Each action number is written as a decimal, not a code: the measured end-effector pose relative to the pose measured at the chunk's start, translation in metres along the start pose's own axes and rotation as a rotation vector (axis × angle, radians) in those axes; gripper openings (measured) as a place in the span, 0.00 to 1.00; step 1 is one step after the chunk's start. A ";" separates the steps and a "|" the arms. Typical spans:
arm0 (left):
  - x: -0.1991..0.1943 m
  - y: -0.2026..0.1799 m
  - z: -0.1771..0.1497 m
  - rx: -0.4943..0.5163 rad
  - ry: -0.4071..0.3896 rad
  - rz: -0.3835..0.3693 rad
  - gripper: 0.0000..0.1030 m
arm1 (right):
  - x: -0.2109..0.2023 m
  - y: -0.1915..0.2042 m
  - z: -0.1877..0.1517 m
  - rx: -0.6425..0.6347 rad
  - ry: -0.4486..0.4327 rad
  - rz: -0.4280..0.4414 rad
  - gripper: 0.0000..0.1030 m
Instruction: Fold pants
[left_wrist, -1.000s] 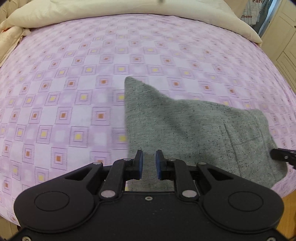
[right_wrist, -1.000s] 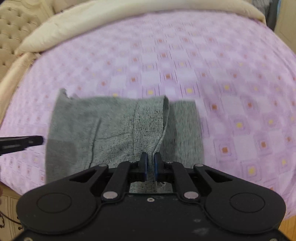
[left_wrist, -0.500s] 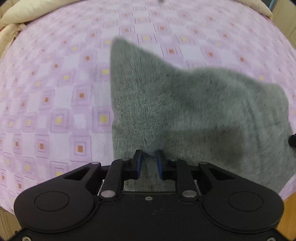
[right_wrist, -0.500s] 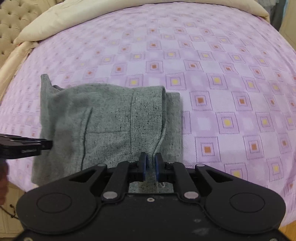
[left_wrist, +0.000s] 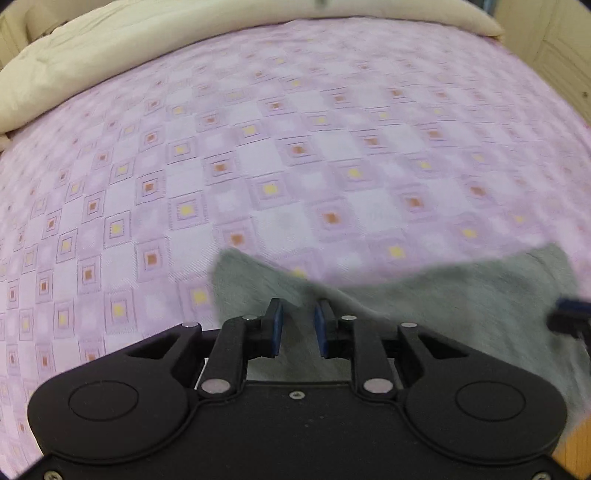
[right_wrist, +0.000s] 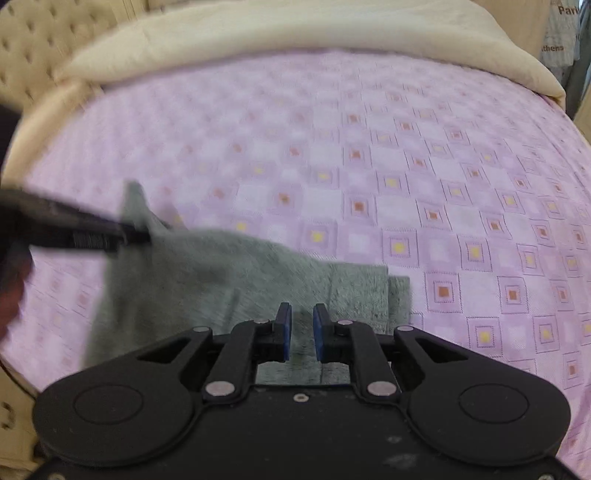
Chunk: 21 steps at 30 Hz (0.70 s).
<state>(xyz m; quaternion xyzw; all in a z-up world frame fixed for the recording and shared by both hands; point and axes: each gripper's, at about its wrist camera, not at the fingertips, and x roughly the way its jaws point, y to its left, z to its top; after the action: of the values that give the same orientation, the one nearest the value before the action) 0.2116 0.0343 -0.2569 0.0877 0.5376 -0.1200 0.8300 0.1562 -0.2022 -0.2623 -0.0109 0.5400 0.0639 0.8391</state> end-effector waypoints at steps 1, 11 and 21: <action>0.010 0.008 0.003 -0.022 0.018 0.001 0.29 | 0.008 -0.001 0.000 0.013 0.015 -0.006 0.11; 0.017 0.025 0.014 -0.010 0.014 -0.020 0.31 | 0.015 0.005 -0.011 0.039 0.020 -0.074 0.07; -0.054 -0.012 -0.088 -0.045 0.027 -0.077 0.31 | -0.027 0.036 -0.029 -0.158 -0.057 0.030 0.18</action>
<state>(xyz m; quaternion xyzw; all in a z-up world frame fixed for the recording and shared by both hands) 0.1101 0.0531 -0.2438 0.0501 0.5543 -0.1385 0.8192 0.1144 -0.1714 -0.2487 -0.0673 0.5095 0.1191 0.8495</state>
